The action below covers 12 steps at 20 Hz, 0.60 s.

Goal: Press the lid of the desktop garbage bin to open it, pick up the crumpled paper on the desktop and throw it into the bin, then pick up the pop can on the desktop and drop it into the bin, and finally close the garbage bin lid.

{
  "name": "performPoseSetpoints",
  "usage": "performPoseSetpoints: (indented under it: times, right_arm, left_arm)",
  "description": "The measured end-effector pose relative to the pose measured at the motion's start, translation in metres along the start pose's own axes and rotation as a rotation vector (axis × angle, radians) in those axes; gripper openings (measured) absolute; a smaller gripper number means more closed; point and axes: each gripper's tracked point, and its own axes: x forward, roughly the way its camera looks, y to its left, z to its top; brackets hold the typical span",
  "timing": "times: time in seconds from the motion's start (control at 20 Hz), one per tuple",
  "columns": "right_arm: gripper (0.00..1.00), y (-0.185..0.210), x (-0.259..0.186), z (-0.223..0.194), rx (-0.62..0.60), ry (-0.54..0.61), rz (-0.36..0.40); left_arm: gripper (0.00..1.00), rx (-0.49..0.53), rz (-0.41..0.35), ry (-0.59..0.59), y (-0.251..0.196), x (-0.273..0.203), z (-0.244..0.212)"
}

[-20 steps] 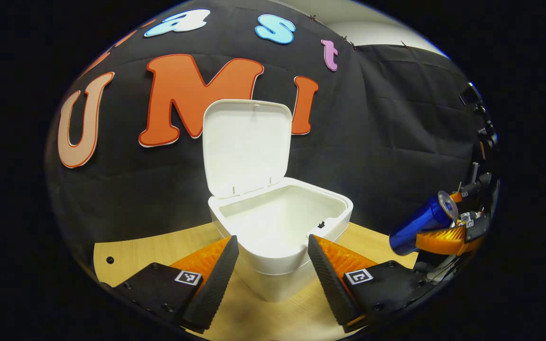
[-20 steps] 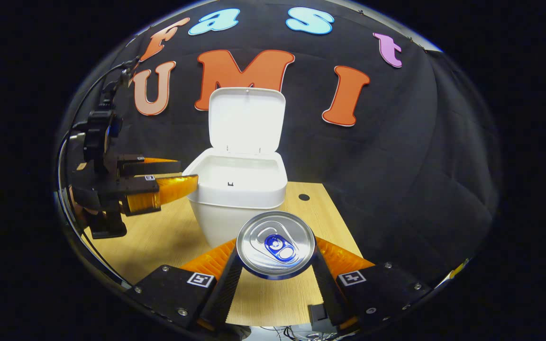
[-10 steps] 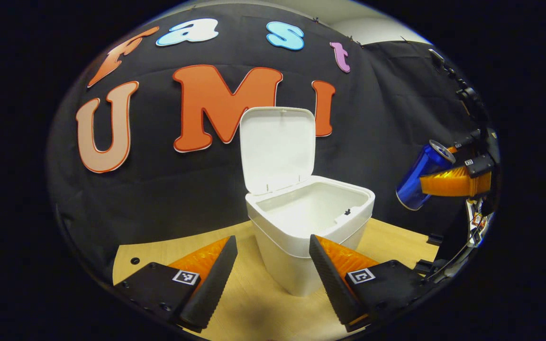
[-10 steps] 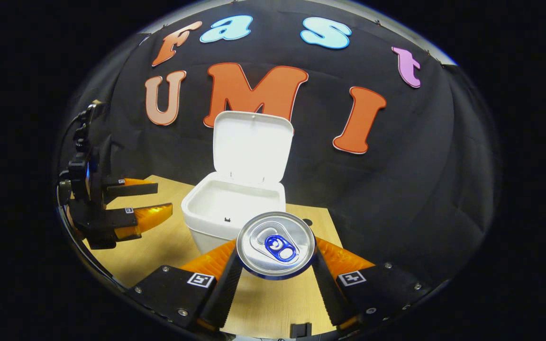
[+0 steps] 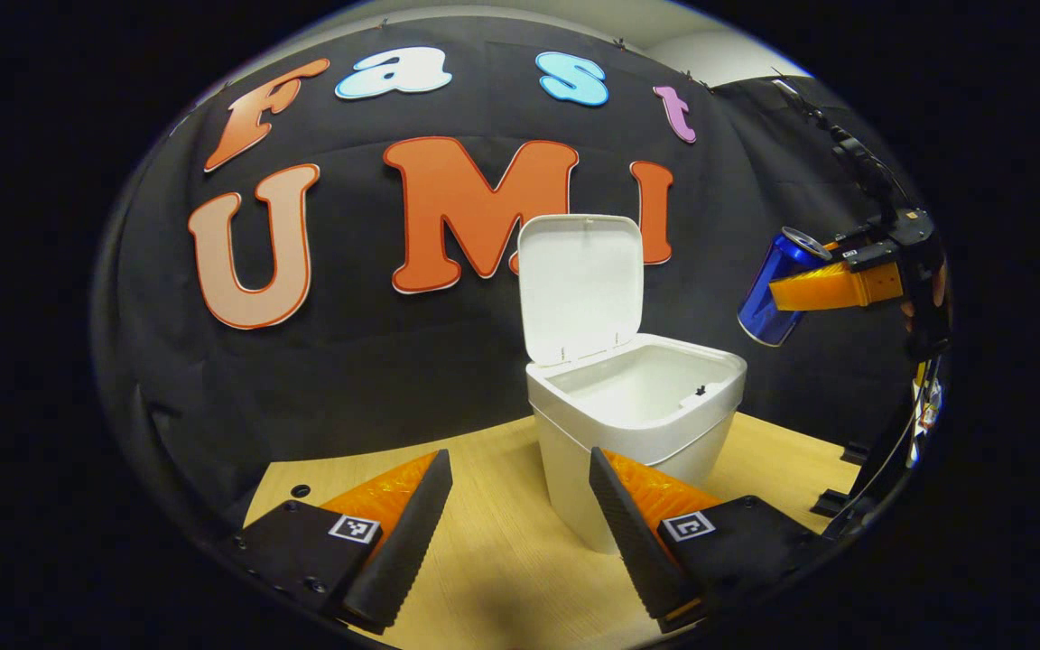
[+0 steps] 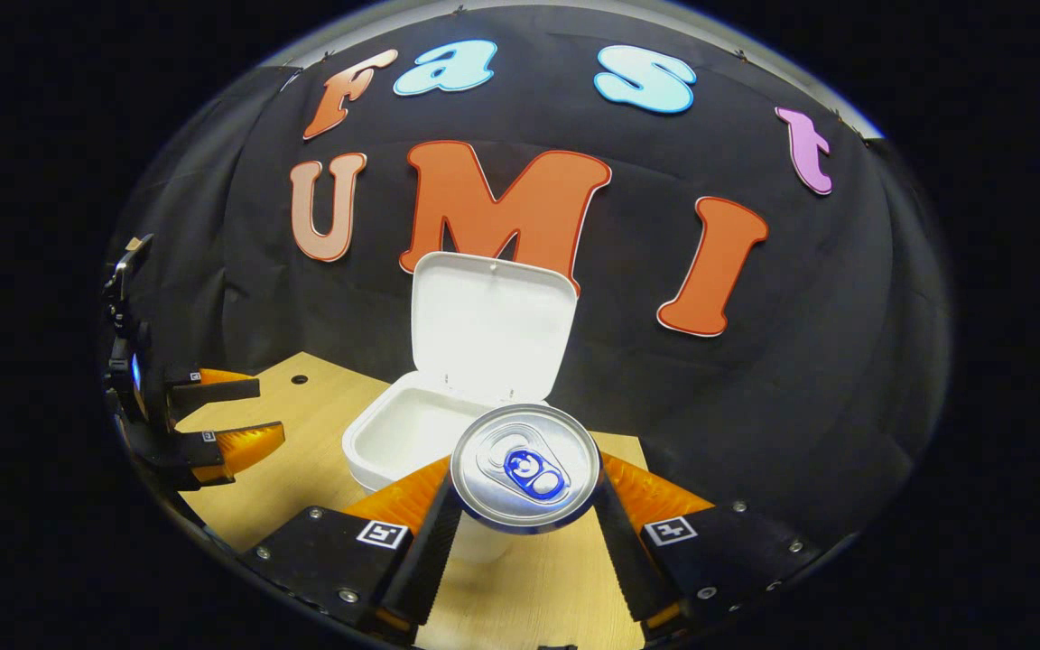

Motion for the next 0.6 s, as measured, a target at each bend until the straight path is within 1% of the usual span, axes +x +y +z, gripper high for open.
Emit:
performPoseSetpoints:
  times: [0.15,0.3,0.5,0.55,0.6]
  right_arm:
    - [0.80,0.005,0.012,0.002,-0.001,-0.004,0.022]
    - [0.80,0.009,0.023,0.001,-0.004,0.003,0.039]
    - [0.80,0.013,0.036,-0.002,-0.001,0.012,0.060]
    - [0.80,0.015,0.040,-0.003,0.003,0.017,0.066]
    - [0.80,0.017,0.046,-0.006,0.009,0.028,0.072]
  left_arm:
    - [0.97,-0.027,0.033,-0.009,0.011,-0.009,0.003]
    - [1.00,-0.064,0.081,-0.046,0.028,-0.019,0.013]
    - [1.00,-0.048,0.151,-0.074,0.050,-0.030,0.019]
    - [0.97,-0.047,0.161,-0.078,0.052,-0.031,0.020]
    - [0.99,-0.048,0.169,-0.079,0.054,-0.031,0.021]
